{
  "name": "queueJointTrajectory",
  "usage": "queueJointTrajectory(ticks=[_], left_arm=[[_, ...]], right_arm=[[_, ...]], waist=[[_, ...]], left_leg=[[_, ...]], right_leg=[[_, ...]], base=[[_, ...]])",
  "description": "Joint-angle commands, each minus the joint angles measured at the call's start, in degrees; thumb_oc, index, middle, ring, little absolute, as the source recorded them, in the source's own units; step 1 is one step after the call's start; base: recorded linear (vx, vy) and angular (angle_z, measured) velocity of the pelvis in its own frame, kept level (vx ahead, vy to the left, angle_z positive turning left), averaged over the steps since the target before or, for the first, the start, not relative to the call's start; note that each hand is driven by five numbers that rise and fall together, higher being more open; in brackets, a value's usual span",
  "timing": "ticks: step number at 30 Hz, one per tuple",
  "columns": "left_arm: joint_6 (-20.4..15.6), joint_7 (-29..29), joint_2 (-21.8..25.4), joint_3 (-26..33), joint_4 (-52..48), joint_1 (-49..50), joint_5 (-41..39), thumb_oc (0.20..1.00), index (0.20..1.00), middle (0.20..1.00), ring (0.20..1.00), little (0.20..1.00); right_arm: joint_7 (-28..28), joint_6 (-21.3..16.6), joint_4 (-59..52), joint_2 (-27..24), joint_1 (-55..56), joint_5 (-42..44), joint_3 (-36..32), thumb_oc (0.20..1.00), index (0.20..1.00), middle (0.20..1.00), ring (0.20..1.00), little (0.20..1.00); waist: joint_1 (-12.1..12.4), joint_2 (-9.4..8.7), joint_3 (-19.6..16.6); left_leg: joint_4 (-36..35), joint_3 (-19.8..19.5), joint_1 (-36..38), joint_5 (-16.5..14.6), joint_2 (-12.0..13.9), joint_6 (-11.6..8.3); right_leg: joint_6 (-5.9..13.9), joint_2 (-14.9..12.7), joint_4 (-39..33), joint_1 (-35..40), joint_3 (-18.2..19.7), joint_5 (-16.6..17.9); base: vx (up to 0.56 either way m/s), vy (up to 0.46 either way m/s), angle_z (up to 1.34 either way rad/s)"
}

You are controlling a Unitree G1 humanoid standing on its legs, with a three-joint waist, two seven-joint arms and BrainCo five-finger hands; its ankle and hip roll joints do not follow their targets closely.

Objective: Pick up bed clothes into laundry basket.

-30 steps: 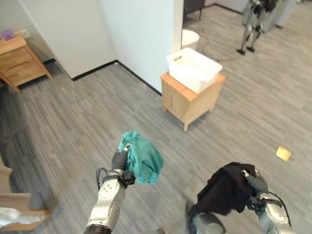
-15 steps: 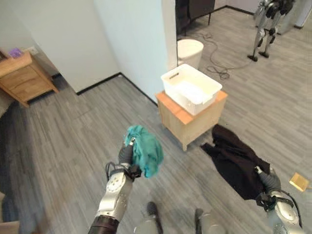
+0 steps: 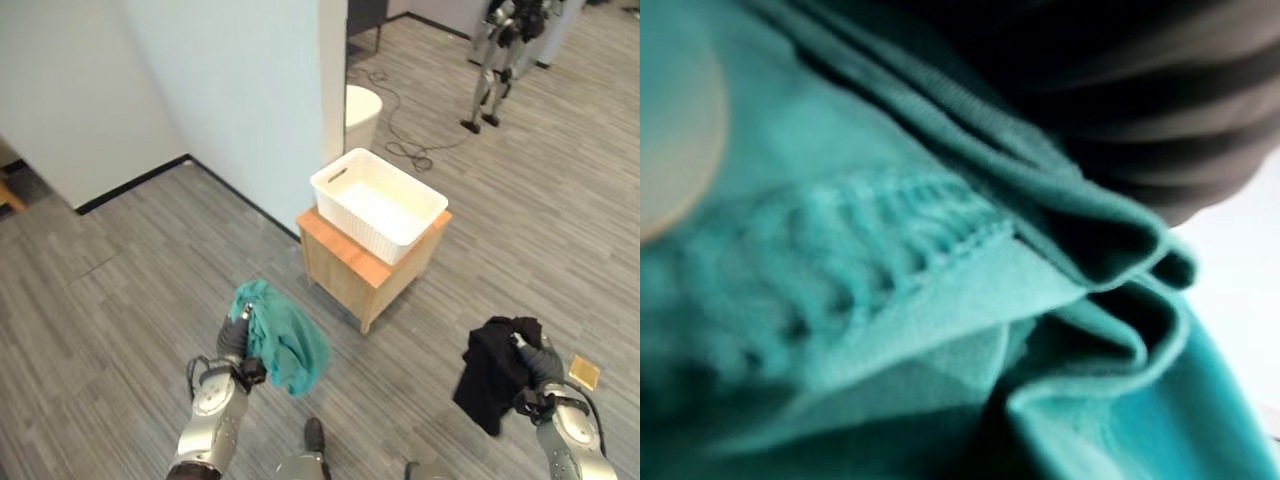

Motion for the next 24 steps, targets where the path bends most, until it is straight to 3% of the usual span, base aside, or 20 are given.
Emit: queueJointTrajectory(ticks=[1,3,5,7,10,11,13,15,20,21,22,24], left_arm=[[-3.06,0.81,2.98,1.47,-6.97,-2.45,3.02,0.200,0.200,0.200,0.200,0.200],[-2.98,0.76,3.02,1.49,-7.13,-2.52,3.01,0.200,0.200,0.200,0.200,0.200],[-2.92,0.24,2.95,1.42,-7.79,-2.46,2.45,0.200,0.200,0.200,0.200,0.200],[-3.06,0.24,2.60,1.36,-7.85,-1.94,2.07,0.200,0.200,0.200,0.200,0.200],[-2.89,0.11,2.07,1.11,-7.50,-1.38,2.09,0.200,0.200,0.200,0.200,0.200],[-2.86,-0.08,2.08,1.00,-7.83,-1.17,2.34,0.200,0.200,0.200,0.200,0.200],[-3.08,-0.19,2.12,1.09,-8.49,-1.00,2.64,0.200,0.200,0.200,0.200,0.200],[-3.11,-0.44,1.79,0.93,-8.47,-1.42,2.86,0.200,0.200,0.200,0.200,0.200],[-3.85,0.05,0.52,2.47,-8.78,-1.17,0.95,0.200,0.200,0.200,0.200,0.200],[-3.60,0.31,0.20,1.46,-7.81,-2.12,0.71,0.200,0.200,0.200,0.200,0.200],[-3.62,0.32,0.18,1.42,-7.76,-2.21,0.71,0.200,0.200,0.200,0.200,0.200],[-3.65,0.23,0.12,0.91,-8.21,-2.86,0.35,0.200,0.200,0.200,0.200,0.200]], right_arm=[[0.80,-2.47,-2.76,-1.24,-4.07,-0.93,-0.23,0.200,0.200,0.200,0.200,0.200],[0.92,-2.24,-2.63,-1.15,-3.81,-0.95,0.01,0.200,0.200,0.200,0.200,0.200],[1.20,-1.71,-2.43,-1.34,-3.64,-1.15,0.42,0.200,0.200,0.200,0.200,0.200],[1.27,-1.58,-1.73,-1.44,-3.60,-0.61,0.52,0.200,0.200,0.200,0.200,0.200],[1.60,-1.39,-1.53,-1.40,-3.13,-0.31,1.06,0.200,0.200,0.200,0.200,0.200],[1.71,-1.28,-1.91,-1.39,-2.72,-0.47,1.07,0.200,0.200,0.200,0.200,0.200],[2.10,-1.32,-2.36,-1.55,-2.51,-0.78,1.52,0.200,0.200,0.200,0.200,0.200],[2.30,-1.30,-2.33,-1.69,-2.91,-0.65,1.91,0.200,0.200,0.200,0.200,0.200],[3.10,-2.52,-2.54,-3.74,-4.61,1.80,1.74,0.200,0.200,0.200,0.200,0.200],[2.08,-3.46,-2.54,-4.45,-5.04,2.44,1.28,0.200,0.200,0.200,0.200,0.200],[2.08,-3.49,-2.50,-4.47,-5.09,2.46,1.24,0.200,0.200,0.200,0.200,0.200],[2.02,-3.55,-3.30,-4.94,-5.12,3.41,1.26,0.200,0.200,0.200,0.200,0.200]], waist=[[-1.00,1.32,2.86],[-1.06,1.31,2.81],[-0.89,1.33,2.66],[-1.61,1.10,2.79],[-2.21,0.18,2.38],[-2.33,0.02,2.26],[-1.94,-0.32,1.96],[-1.80,-0.57,1.31],[-1.13,0.55,-0.08],[-1.15,0.68,0.49],[-1.34,0.77,0.52],[-1.35,0.62,1.44]], left_leg=[[2.85,1.05,3.58,-5.16,3.34,0.20],[2.21,1.31,4.52,-5.34,3.13,0.14],[1.13,2.19,6.27,-6.13,3.16,-0.56],[0.08,1.81,8.26,-6.99,3.01,-1.44],[-1.75,0.61,10.69,-7.59,2.51,-2.19],[-2.25,0.27,11.38,-7.68,2.56,-2.35],[-2.41,-0.04,12.37,-8.12,3.08,-2.75],[-1.80,-0.93,12.49,-8.62,3.56,-3.23],[2.58,-2.23,11.75,-8.61,7.55,-5.26],[7.81,-2.16,9.02,-5.93,9.50,-6.54],[8.27,-2.49,8.66,-6.08,9.64,-6.64],[15.20,-4.88,4.97,-3.48,9.69,-7.07]], right_leg=[[0.61,-2.89,16.43,-6.74,-7.61,11.98],[0.42,-4.09,15.42,-6.97,-9.02,12.53],[0.21,-5.96,9.96,-8.18,-12.65,11.94],[0.51,-4.39,1.43,-8.75,-12.82,11.05],[1.50,-0.61,-8.14,-8.89,-9.56,11.87],[1.70,0.08,-8.71,-9.13,-8.60,12.33],[1.64,0.11,-8.49,-9.41,-10.27,13.25],[1.25,0.72,-9.07,-7.95,-9.84,12.38],[-1.38,3.78,-9.11,-4.87,-11.68,9.47],[-2.66,4.40,-9.57,-2.98,-13.00,8.39],[-2.74,4.49,-9.63,-2.94,-13.26,8.40],[-4.47,5.09,-10.65,-0.74,-14.38,7.24]], base=[[0.40,0.478,-0.10],[0.29,0.259,-0.29],[0.22,-0.001,-0.13],[0.29,-0.074,-0.03],[0.25,-0.105,0.09],[0.23,-0.139,0.07],[0.21,-0.203,0.20],[0.21,-0.248,0.18],[0.15,-0.243,0.13],[0.03,-0.163,-0.06],[0.05,-0.226,0.15],[0.10,-0.145,0.40]])
